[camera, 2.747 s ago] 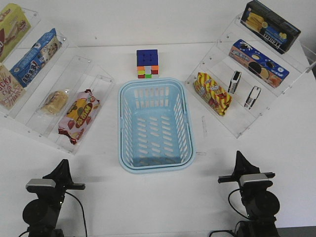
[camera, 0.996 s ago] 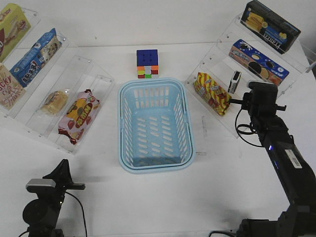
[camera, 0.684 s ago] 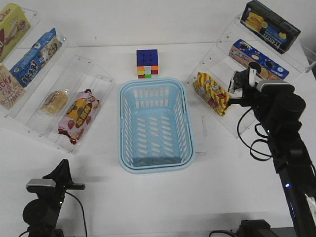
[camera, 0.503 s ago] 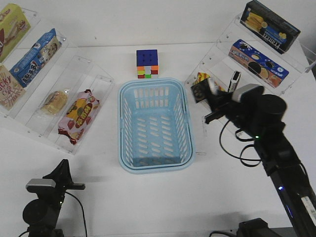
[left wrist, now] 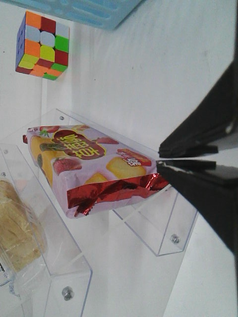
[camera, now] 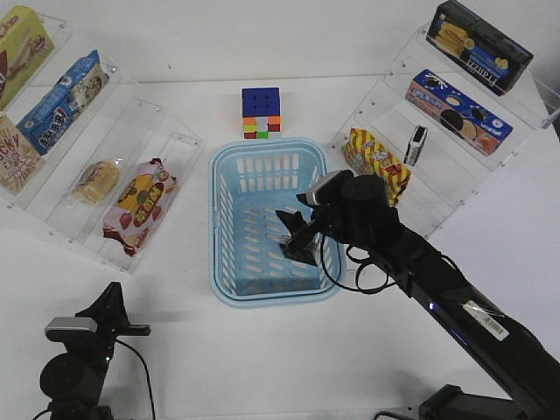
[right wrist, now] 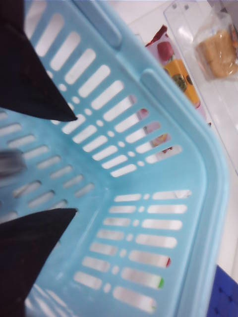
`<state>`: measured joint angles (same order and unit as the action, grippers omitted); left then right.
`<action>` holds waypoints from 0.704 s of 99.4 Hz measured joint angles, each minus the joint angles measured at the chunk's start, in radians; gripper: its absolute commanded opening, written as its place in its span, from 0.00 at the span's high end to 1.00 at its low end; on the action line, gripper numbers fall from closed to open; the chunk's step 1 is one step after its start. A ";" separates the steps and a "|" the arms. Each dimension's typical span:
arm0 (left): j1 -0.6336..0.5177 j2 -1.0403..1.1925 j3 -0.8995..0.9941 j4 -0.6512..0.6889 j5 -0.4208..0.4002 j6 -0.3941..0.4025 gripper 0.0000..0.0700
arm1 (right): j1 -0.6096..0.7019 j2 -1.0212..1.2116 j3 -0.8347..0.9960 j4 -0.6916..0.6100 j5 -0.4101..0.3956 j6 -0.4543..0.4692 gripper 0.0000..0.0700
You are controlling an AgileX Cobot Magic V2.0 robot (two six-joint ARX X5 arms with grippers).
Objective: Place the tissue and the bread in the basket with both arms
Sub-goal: 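Carry the tissue pack over the basket and release it inside, then retract the right arm and reach the left gripper toward the bread roll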
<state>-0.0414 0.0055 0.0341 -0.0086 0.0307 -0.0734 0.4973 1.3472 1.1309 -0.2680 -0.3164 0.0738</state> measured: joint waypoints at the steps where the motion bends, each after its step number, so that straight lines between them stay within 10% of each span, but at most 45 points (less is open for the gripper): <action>1: 0.000 0.000 0.000 0.000 0.000 -0.004 1.00 | -0.002 -0.003 0.000 0.000 0.004 0.000 0.53; 10: 0.000 0.000 0.000 -0.001 0.000 -0.055 1.00 | -0.032 -0.051 0.000 0.000 0.066 0.000 1.00; 44: 0.000 0.003 0.031 -0.034 0.002 -0.360 1.00 | -0.177 -0.454 -0.155 0.118 0.235 -0.013 0.99; 70: 0.000 0.182 0.324 -0.120 0.002 -0.333 1.00 | -0.197 -0.782 -0.591 0.322 0.322 -0.032 0.99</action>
<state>-0.0414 0.1871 0.3580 -0.1287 0.0330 -0.4068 0.3004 0.5655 0.5400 0.0540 0.0051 0.0418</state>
